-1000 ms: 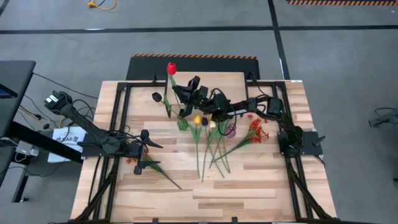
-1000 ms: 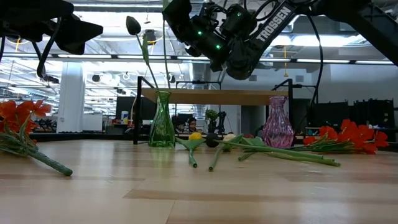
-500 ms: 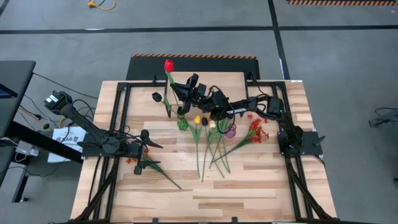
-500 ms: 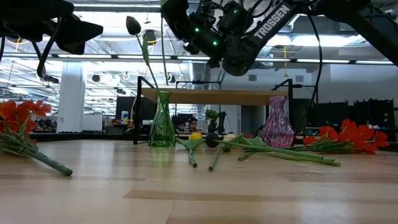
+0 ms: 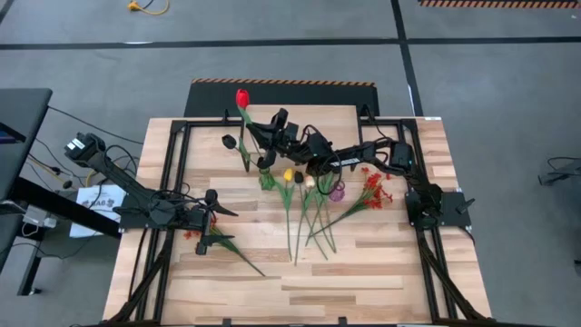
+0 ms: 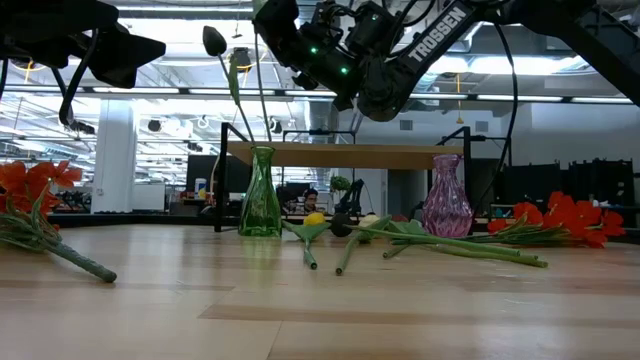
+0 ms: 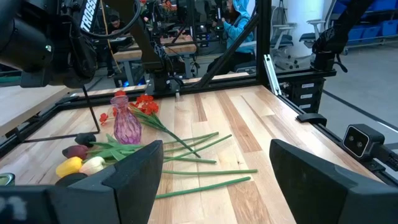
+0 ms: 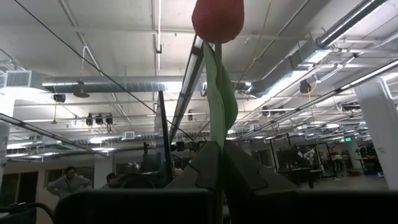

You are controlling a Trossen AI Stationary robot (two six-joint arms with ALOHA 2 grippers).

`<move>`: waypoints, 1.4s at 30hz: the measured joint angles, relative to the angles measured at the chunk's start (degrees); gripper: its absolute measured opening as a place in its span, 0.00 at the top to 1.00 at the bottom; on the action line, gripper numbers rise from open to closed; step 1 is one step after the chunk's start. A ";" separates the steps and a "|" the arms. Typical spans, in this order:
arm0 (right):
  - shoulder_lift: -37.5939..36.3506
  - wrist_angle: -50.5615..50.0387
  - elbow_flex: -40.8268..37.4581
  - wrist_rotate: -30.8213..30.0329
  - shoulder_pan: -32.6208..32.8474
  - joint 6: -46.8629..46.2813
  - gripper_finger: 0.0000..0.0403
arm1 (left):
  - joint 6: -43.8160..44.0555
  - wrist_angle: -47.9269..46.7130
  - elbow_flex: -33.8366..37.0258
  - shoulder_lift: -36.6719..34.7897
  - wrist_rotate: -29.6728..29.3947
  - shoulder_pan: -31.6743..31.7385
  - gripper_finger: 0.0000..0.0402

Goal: Pick and place flowers into a vace then onto a shelf
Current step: Put the red tulip into the green vase

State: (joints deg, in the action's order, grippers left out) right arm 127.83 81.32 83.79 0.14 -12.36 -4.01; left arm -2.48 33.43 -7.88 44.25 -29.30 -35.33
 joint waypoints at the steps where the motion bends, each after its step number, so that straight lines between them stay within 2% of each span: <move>1: 0.00 -0.05 0.00 0.00 0.07 0.00 0.99 | 0.00 -0.02 0.02 0.02 0.00 0.02 0.29; 42: 0.00 5.11 -1.57 0.02 -0.33 -0.03 0.99 | 0.06 -0.15 0.00 0.02 0.02 0.02 0.29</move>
State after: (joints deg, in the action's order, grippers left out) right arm 127.83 86.43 82.21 0.16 -12.69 -4.04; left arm -2.42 33.28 -7.88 44.27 -29.28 -35.31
